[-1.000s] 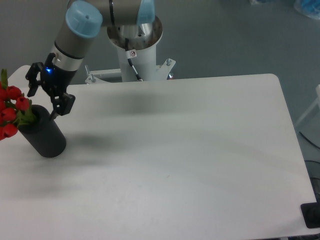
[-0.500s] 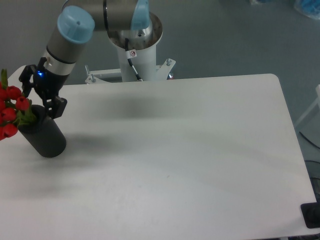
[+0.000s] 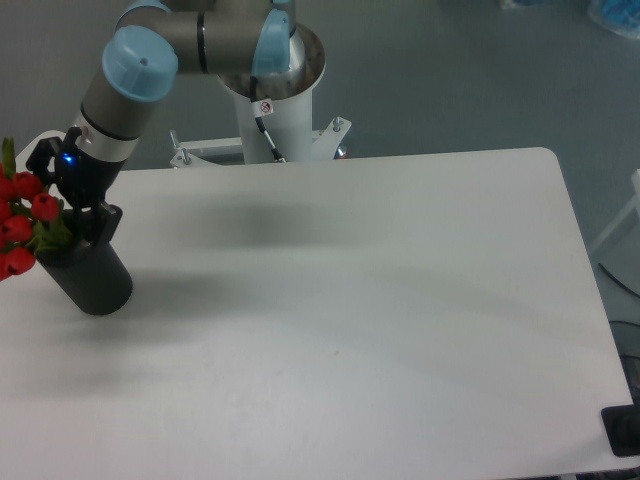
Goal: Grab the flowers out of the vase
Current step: 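Lower the gripper around the tulip stems and close it, then lift the gripped tulips straight up out of the vase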
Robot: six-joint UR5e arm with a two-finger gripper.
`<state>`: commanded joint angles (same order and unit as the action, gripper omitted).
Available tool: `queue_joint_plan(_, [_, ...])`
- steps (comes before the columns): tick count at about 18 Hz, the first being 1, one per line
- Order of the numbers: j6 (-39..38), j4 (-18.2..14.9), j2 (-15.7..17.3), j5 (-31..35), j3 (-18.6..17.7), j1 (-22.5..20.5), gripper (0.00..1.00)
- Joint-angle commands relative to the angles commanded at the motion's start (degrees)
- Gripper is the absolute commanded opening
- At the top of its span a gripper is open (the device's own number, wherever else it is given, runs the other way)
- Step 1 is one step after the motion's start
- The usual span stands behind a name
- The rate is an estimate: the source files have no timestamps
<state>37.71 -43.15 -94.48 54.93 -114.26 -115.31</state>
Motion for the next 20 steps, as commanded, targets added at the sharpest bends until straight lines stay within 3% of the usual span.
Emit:
queue_joint_plan(3, [0.26, 0.09, -0.26, -0.53, 0.09, 0.09, 0.96])
queue_joint_plan(6, [0.26, 0.09, -0.26, -1.75, 0.61, 0.09, 0.75])
queue_joint_plan(10, [0.35, 0.09, -0.35, -3.69, 1.84, 0.09, 0.73])
queue_joint_plan(20, [1.22, 0.09, -0.53, -3.60, 1.58, 0.09, 0.51])
